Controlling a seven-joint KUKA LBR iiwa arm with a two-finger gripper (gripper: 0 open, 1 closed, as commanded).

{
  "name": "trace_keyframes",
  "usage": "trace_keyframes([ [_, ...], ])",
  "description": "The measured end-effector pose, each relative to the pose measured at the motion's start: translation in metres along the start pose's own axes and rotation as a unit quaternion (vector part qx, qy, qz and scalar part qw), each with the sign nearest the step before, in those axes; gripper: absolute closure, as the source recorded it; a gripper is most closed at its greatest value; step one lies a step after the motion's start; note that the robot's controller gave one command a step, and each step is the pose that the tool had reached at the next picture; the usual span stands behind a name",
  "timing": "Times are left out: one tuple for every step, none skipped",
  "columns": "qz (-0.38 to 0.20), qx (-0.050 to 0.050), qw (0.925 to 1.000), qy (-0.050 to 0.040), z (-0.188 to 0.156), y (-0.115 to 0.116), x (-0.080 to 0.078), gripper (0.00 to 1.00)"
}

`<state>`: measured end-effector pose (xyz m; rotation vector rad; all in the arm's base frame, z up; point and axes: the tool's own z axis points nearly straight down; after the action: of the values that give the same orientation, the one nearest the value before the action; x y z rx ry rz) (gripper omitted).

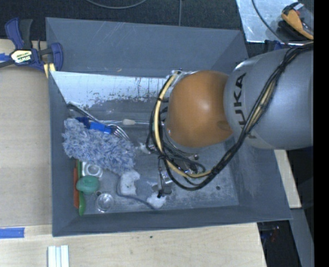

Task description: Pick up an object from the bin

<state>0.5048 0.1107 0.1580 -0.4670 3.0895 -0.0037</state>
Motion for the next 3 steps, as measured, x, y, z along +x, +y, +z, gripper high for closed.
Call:
trace_keyframes([
  [-0.089, -0.003, 0.9960, 0.0056, 0.053, 0.036, -0.049, 0.00],
  [-0.190, 0.002, 0.9817, -0.0075, 0.085, 0.033, -0.075, 0.00],
  [-0.310, -0.004, 0.9507, -0.0022, 0.082, 0.016, -0.085, 1.00],
])
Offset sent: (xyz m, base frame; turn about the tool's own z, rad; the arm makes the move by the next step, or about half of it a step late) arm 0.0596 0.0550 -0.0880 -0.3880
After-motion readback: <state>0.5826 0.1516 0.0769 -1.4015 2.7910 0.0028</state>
